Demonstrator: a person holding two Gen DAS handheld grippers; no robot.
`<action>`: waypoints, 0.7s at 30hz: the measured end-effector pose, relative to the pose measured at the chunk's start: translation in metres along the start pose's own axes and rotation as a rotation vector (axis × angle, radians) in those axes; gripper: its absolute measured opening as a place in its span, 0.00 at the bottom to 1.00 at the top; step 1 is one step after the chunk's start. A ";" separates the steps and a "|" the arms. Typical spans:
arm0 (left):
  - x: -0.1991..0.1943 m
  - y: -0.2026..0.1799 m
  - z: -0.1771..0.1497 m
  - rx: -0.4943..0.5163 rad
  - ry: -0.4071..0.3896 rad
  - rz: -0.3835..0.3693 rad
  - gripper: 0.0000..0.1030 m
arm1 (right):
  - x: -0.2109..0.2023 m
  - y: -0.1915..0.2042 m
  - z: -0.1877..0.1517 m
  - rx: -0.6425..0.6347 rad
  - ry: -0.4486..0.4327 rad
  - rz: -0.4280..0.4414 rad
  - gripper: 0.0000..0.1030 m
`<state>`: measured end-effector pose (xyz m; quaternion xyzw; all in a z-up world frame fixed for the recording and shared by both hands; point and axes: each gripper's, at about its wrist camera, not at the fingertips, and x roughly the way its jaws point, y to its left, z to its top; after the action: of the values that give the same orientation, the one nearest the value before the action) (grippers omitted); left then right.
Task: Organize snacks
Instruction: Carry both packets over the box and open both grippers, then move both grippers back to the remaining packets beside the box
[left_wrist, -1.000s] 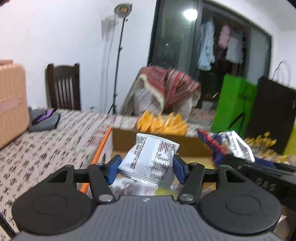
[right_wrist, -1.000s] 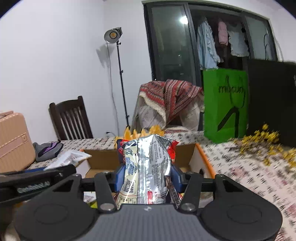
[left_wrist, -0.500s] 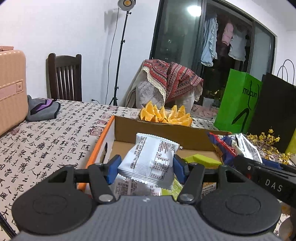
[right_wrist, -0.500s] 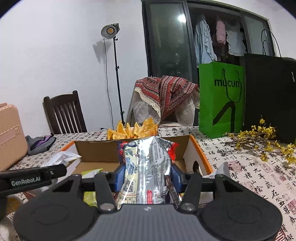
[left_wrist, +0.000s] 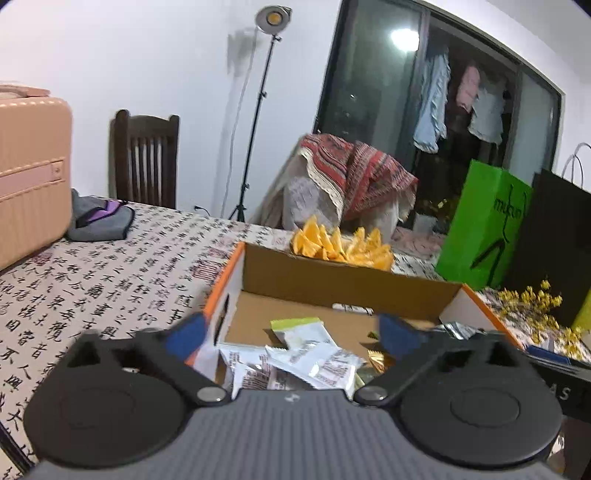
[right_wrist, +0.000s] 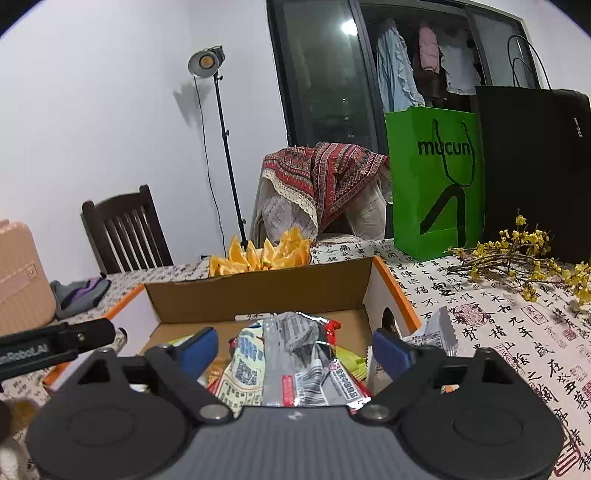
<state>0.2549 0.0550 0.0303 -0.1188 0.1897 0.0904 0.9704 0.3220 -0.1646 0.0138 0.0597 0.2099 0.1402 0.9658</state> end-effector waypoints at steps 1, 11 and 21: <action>-0.001 0.000 0.000 0.003 -0.003 0.000 1.00 | -0.001 -0.001 0.000 0.004 -0.002 0.004 0.97; 0.002 0.001 0.002 -0.001 0.022 0.016 1.00 | -0.008 -0.004 0.001 0.038 -0.025 0.044 1.00; -0.030 0.006 0.019 -0.013 -0.034 0.053 1.00 | -0.024 0.003 0.011 0.018 -0.052 0.058 1.00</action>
<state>0.2334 0.0618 0.0582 -0.1186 0.1759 0.1194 0.9699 0.3052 -0.1692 0.0336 0.0782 0.1839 0.1646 0.9659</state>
